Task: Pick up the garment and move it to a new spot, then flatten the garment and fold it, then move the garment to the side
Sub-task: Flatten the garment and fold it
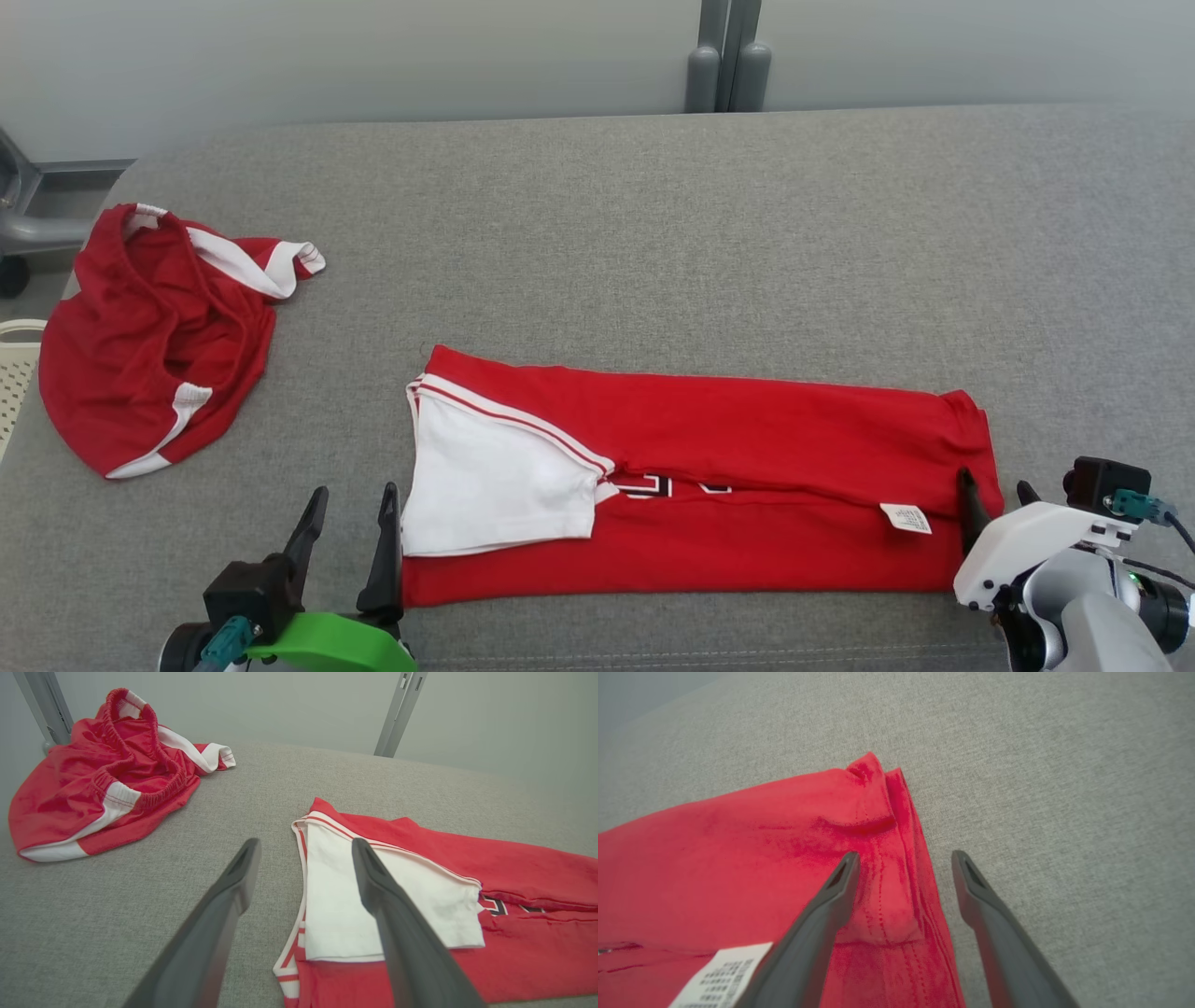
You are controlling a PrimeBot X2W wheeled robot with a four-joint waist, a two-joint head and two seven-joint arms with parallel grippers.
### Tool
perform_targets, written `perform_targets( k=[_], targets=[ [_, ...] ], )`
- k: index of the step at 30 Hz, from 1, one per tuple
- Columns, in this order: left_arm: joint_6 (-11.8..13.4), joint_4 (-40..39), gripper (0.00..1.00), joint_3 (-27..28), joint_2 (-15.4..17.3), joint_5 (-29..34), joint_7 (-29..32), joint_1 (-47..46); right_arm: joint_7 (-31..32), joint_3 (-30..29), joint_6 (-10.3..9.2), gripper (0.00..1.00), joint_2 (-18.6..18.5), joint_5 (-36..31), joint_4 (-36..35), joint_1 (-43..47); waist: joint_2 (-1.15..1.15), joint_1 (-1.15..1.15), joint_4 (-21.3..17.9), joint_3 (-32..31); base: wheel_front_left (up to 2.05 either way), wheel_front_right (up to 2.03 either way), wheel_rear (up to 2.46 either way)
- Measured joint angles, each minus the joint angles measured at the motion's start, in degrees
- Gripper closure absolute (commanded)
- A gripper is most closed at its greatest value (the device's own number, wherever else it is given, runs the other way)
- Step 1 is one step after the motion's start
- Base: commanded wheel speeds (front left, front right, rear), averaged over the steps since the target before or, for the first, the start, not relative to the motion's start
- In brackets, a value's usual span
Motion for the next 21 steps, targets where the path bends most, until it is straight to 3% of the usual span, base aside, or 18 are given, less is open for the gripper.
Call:
perform_targets(
  k=[8, 17, 20, 21],
  targets=[
    [0.1, -0.1, 0.00, -0.3, 0.0, -0.1, 0.1, -0.1, 4.5, -0.5, 0.00, 0.00, 0.0, 0.3, -5.5, 3.5, 0.00, 0.00, 0.4, 0.7, 0.00, 0.00, 0.00],
    [0.1, 0.0, 0.00, -0.4, 0.4, -0.3, 0.2, -0.5, 6.9, -0.4, 0.00, 0.01, 0.0, 1.5, -5.7, 3.5, 0.00, 0.00, 0.8, 1.5, 0.00, 0.00, 0.00],
    [0.1, 0.1, 0.00, -0.6, 0.4, -0.3, 0.2, -0.6, 7.5, -0.1, 0.00, 0.23, -0.1, 2.2, -5.0, 3.0, 0.00, 0.00, 0.9, 1.7, 0.00, 0.00, 0.00],
    [0.1, 0.1, 0.00, -0.6, 0.4, -0.3, 0.2, -0.6, 7.5, -0.2, 0.00, 0.45, -0.1, 2.2, -4.8, 2.9, 0.00, 0.00, 1.0, 1.8, 0.00, 0.00, 0.00]
  ],
)
